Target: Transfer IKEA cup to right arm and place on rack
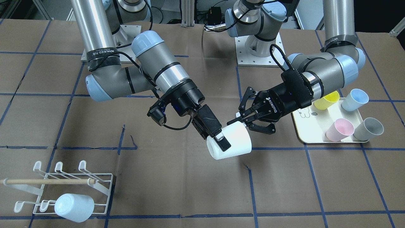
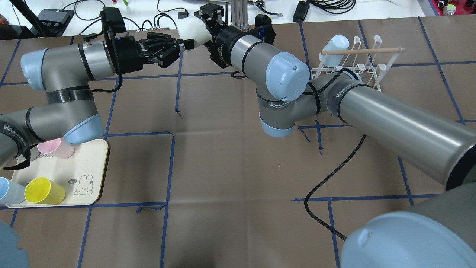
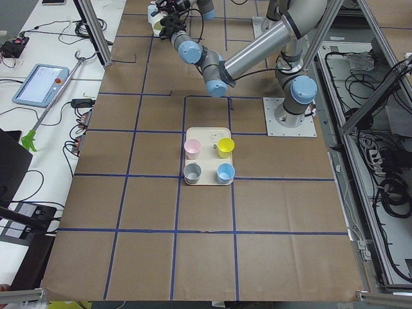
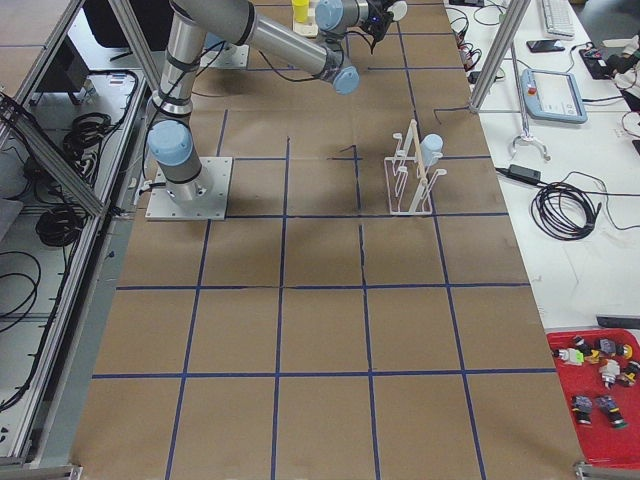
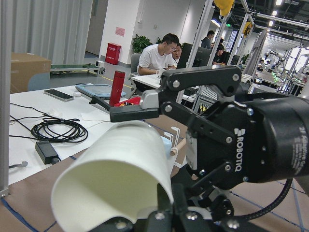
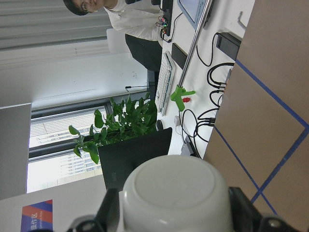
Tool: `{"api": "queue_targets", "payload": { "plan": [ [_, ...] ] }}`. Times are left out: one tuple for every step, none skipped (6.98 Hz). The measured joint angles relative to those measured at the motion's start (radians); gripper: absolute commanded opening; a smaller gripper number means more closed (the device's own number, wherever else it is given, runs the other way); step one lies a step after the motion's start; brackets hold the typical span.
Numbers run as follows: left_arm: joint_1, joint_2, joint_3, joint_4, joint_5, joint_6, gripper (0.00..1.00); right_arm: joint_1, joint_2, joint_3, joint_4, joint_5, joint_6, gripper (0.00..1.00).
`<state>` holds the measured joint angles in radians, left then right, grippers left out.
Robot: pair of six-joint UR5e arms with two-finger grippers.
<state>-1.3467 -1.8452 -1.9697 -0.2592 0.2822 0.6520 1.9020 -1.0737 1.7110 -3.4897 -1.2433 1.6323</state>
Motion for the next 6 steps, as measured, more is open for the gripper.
{"api": "queue_targets", "payload": {
  "plan": [
    [0.000,0.000,0.002,0.000,0.000,0.000,0.28,0.000,0.000,0.000,0.000,0.001,0.000,0.47],
    [0.000,-0.001,0.006,0.000,0.000,0.000,0.53,0.000,0.000,0.000,0.000,0.001,0.000,0.47],
    [0.000,-0.001,0.011,0.001,0.001,-0.001,0.68,0.001,0.000,0.001,0.001,0.002,0.000,0.47],
    [0.000,-0.002,0.014,0.001,0.000,-0.002,0.81,0.000,0.000,0.001,0.000,0.002,0.000,0.47],
    [0.000,-0.002,0.015,0.001,0.000,-0.003,0.91,0.000,0.000,0.001,0.000,0.003,0.000,0.47],
    [0.002,-0.002,0.015,0.001,0.000,-0.003,0.99,0.000,0.000,0.001,0.001,0.003,0.000,0.47]
  ]
}}
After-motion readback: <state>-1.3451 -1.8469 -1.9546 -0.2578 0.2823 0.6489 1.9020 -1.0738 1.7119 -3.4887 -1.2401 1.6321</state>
